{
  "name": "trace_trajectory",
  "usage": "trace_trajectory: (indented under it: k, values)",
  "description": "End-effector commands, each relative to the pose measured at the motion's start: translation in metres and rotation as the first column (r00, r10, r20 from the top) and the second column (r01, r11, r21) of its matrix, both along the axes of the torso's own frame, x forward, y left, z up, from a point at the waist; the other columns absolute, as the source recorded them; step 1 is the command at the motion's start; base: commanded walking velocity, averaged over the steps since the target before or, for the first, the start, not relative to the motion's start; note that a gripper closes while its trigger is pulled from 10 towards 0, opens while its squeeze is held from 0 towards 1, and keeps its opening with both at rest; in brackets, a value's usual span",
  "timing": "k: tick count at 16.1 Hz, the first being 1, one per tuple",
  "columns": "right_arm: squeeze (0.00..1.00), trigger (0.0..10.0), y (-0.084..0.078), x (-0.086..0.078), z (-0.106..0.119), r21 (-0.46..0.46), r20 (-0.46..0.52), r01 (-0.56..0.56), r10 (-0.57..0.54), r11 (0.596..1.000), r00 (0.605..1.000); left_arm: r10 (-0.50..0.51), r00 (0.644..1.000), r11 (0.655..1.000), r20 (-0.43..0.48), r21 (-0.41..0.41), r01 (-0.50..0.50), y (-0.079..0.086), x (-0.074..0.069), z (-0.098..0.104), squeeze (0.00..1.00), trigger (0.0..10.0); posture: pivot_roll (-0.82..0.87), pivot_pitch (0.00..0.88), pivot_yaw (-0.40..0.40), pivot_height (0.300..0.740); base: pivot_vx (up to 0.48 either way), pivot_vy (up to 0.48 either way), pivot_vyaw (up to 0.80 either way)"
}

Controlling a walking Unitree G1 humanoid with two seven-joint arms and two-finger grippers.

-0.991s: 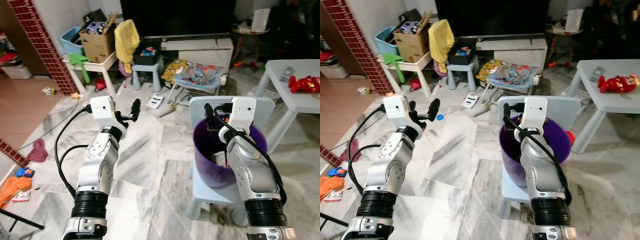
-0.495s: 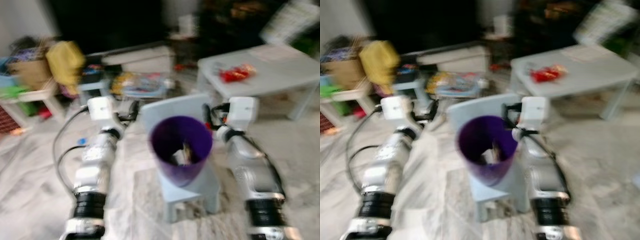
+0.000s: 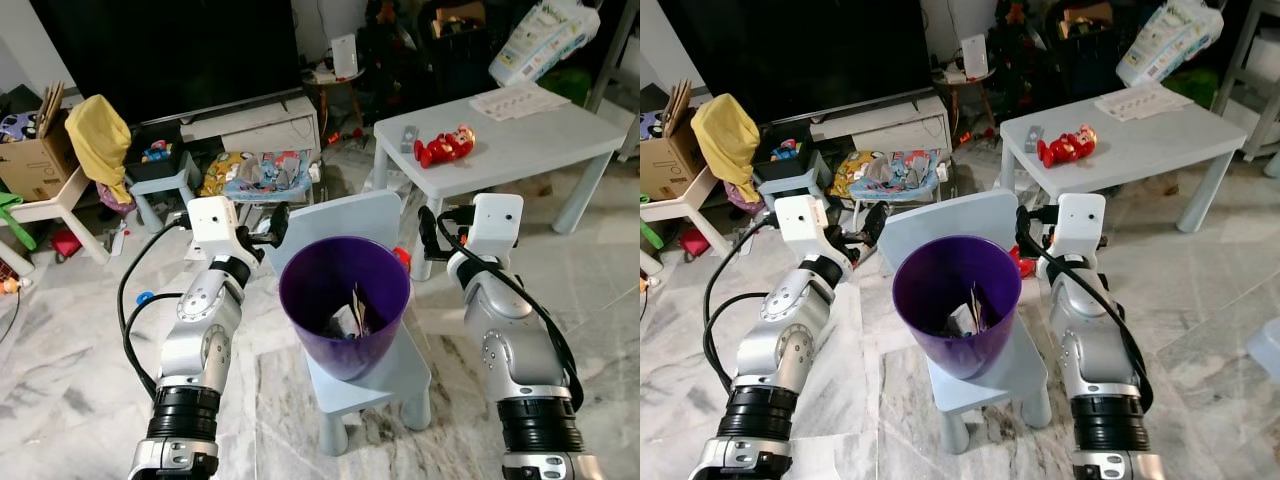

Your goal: Picking trash to rubbish bin

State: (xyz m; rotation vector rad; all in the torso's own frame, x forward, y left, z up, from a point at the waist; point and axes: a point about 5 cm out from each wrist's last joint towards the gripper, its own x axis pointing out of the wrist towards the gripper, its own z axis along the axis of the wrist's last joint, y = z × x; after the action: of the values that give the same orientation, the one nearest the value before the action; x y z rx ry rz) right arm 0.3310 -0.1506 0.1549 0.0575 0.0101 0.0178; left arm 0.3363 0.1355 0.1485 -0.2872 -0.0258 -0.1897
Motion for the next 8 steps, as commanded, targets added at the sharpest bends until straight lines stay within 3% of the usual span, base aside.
trace_trajectory:
  k: [1,8]
  values:
    - [0.0,10.0,0.0065,0.0013,0.0071,0.006,0.023,-0.023,0.023,1.0,0.999,0.031,1.0,1.0,-0.001,0.003,-0.031,0.0074,0.0013,0.0026,0.0,10.0,-0.03,0.0,0.092,0.74,0.0,0.0,0.0]
    - [0.0,10.0,0.0048,0.0015,0.0078,0.006,0.021,-0.019,0.018,1.0,1.0,0.039,0.999,0.999,-0.004,-0.005,-0.039,0.0077,0.0022,0.0031,0.0,10.0,-0.03,0.0,0.088,0.74,0.0,0.0,0.0]
